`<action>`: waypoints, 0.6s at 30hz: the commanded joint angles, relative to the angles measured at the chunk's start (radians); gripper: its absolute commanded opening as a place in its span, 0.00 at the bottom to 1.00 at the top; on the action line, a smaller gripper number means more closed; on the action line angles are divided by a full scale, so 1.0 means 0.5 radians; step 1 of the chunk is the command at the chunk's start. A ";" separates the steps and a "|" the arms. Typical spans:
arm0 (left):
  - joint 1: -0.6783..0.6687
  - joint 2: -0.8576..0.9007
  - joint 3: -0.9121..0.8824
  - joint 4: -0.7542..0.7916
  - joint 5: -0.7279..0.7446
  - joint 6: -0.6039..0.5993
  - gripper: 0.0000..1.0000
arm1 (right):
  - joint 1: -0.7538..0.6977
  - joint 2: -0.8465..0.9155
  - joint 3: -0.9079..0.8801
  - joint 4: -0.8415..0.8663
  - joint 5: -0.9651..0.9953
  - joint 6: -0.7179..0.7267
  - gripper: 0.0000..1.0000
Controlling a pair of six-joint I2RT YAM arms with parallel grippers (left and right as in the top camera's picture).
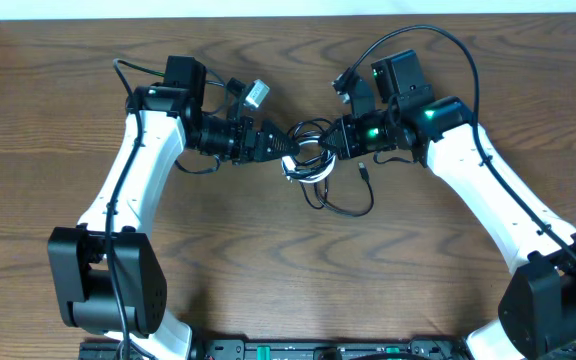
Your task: Untangle cables
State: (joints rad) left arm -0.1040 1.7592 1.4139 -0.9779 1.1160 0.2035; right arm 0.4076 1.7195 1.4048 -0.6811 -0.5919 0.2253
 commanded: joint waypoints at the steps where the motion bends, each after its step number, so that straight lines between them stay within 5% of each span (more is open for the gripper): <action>1: -0.050 -0.021 -0.005 0.034 0.213 0.000 0.74 | 0.037 0.002 0.002 -0.008 -0.057 -0.002 0.01; 10: -0.076 -0.021 -0.005 0.217 0.295 -0.185 0.49 | 0.101 0.002 0.002 -0.021 -0.057 0.066 0.01; 13: -0.083 -0.021 -0.005 0.217 0.285 -0.187 0.24 | 0.101 0.002 0.002 -0.021 -0.058 0.066 0.01; 14: -0.084 -0.021 -0.005 0.216 0.231 -0.217 0.08 | 0.101 0.002 0.002 -0.021 -0.057 0.066 0.01; 18: -0.087 -0.021 -0.005 0.219 0.049 -0.507 0.07 | 0.047 0.002 0.002 -0.074 0.172 0.066 0.01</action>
State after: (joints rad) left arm -0.1406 1.7592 1.4139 -0.8673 1.1889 0.0654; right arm 0.4492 1.7195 1.4048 -0.6994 -0.5980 0.2455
